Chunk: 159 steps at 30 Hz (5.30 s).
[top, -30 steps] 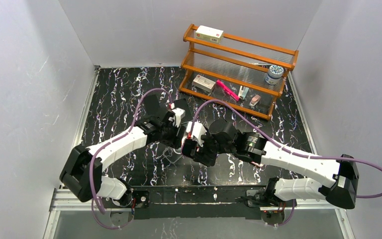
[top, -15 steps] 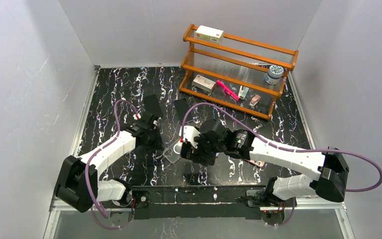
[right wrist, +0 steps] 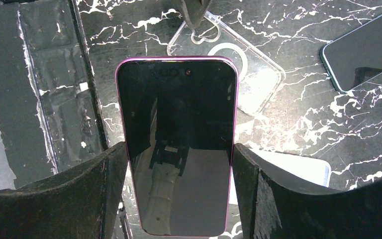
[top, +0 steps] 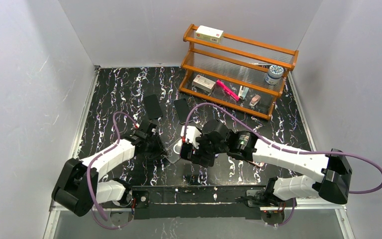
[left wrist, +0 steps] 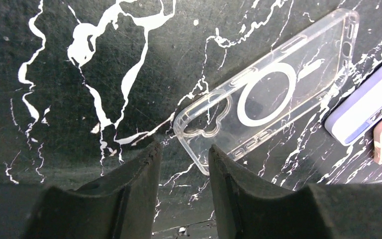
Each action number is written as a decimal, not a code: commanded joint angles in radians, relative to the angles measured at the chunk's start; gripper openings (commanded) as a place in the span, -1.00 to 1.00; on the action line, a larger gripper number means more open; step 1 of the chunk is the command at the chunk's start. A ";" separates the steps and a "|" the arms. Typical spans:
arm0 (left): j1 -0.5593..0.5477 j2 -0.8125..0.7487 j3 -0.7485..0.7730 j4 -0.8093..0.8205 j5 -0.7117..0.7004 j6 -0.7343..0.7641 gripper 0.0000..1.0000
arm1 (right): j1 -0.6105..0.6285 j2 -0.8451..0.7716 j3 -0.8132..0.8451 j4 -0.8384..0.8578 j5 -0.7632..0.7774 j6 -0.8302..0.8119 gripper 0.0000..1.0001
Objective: Put the phone into the phone case
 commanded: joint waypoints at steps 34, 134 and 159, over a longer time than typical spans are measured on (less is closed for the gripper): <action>-0.005 0.261 0.281 -0.260 0.000 0.473 -0.97 | -0.001 -0.027 -0.053 0.147 -0.082 0.039 0.06; 0.253 -0.071 -0.017 -0.030 0.431 0.182 -0.02 | -0.058 0.445 -0.215 0.909 -0.187 0.088 0.05; 0.184 -0.027 -0.051 0.002 0.354 0.142 -0.26 | -0.062 0.444 -0.241 0.937 -0.181 0.090 0.15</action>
